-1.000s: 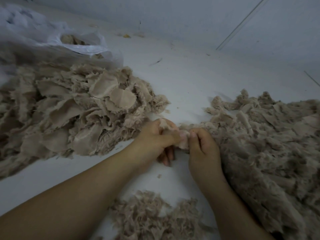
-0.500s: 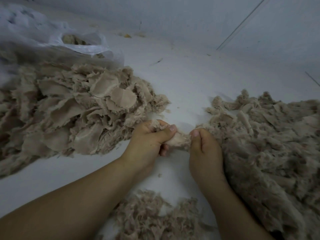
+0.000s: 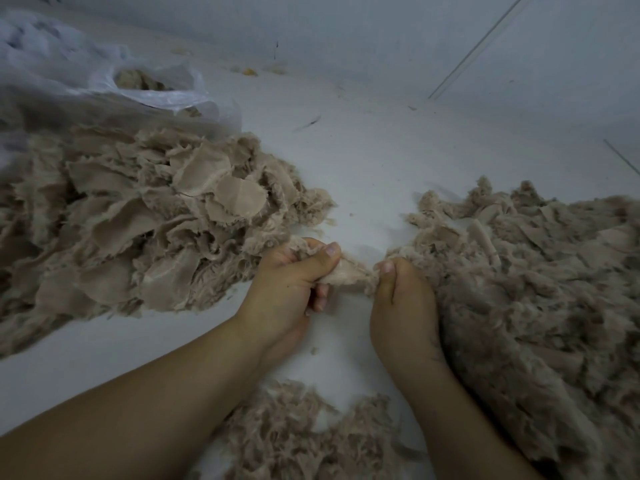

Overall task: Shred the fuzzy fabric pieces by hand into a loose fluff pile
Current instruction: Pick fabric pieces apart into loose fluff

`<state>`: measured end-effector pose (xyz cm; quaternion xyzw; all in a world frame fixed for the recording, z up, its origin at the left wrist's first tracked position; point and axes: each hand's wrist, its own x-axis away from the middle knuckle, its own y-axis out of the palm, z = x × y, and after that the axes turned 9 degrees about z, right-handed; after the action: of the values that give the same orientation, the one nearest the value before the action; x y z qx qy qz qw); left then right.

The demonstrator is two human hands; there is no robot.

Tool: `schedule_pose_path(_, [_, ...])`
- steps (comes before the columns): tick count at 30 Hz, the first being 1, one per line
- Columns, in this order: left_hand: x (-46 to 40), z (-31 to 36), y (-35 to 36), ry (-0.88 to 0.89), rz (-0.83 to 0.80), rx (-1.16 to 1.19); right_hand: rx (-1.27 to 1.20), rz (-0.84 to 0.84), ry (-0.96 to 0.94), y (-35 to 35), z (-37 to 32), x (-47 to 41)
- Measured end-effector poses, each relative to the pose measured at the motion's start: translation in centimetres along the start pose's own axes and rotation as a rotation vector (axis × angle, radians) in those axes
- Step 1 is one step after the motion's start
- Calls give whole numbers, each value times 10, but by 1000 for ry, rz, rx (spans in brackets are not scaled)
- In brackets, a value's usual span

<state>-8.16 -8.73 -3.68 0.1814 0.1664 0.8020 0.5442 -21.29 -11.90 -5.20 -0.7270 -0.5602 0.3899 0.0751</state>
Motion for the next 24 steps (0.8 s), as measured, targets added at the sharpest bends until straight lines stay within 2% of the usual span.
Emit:
schedule_pose_path(5, [-9,9,-11,18,52,50,-66,50,53,0,4,-3])
schedule_pose_path(11, [-11,1,-6,68,-5,-78,-263,-55,101,-4,2,1])
schedule_pose_path(14, [-12,-1,-5,83,-37,-128,-454,-78,210,-7,-3,-1])
schedule_pose_path(18, [-10,-4,-4,105,-121,-186,-556,-204,179,-6,-3,1])
schedule_pose_path(21, [-12,-3,-5,94,-110,-156,-541,-109,244,-6,-1,-1])
schedule_pose_path(24, [-14,-1,-10,95,-42,-82,-545,-112,260,-6,2,-1])
